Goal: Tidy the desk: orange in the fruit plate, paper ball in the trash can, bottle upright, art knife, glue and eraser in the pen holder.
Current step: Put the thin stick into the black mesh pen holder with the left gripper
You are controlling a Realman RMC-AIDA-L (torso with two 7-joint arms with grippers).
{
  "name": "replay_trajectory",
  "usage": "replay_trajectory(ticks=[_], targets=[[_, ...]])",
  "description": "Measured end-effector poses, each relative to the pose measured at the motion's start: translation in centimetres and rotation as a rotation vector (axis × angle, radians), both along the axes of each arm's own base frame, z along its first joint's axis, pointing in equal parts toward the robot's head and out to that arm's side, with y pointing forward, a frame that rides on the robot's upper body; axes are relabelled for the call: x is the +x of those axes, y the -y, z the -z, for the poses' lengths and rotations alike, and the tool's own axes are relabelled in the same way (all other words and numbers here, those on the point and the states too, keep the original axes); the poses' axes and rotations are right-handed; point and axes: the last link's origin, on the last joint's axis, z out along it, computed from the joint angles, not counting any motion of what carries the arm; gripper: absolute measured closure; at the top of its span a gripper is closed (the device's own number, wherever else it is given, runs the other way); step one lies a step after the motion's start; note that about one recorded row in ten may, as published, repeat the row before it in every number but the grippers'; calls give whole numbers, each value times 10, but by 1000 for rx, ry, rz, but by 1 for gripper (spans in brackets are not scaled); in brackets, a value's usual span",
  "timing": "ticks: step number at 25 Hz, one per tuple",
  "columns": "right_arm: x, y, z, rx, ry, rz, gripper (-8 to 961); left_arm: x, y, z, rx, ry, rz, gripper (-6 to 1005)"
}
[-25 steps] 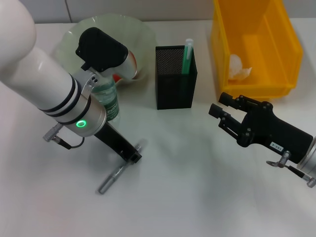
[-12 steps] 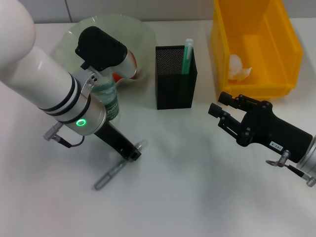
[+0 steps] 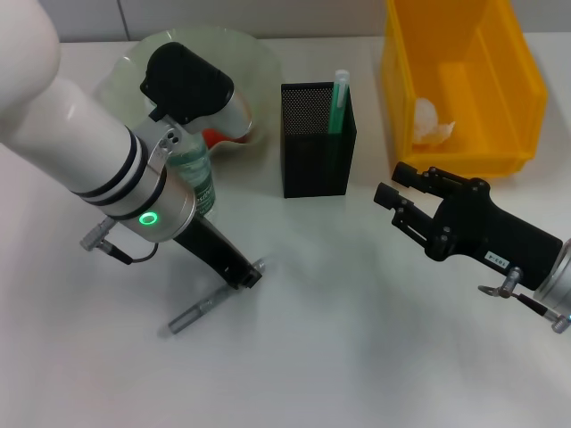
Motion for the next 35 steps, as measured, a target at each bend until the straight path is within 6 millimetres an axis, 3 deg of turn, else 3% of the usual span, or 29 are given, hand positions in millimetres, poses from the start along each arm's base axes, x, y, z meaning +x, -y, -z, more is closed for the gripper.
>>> replay_trajectory(ticks=[5,9,11,13,18,24,28,34,35], targets=[[2,-2,-4,24,-9,19,559,17,2,-10,-1,54,50,841],[7,-2,-8,51,-23,52,559,52,11,-30,9,223,215,841],[10,-2,-10,59,-28,67,559,58,11,-34,18,251,243,842],[11,-3,-11,66,-32,77,559,85,8,-51,94,403,358,844],[11,-1,-9,64,-38,87,559,107,-5,-67,247,658,442,847],[11,1,-7,51,-52,95,559,101,-19,-72,419,912,488,847],[12,4,-4,40,-60,109,559,78,-30,-59,515,1003,430,846],[11,3,-4,37,-60,106,559,65,-32,-45,562,1009,444,852],[11,2,-4,37,-61,106,559,52,-32,-34,628,1023,463,853]])
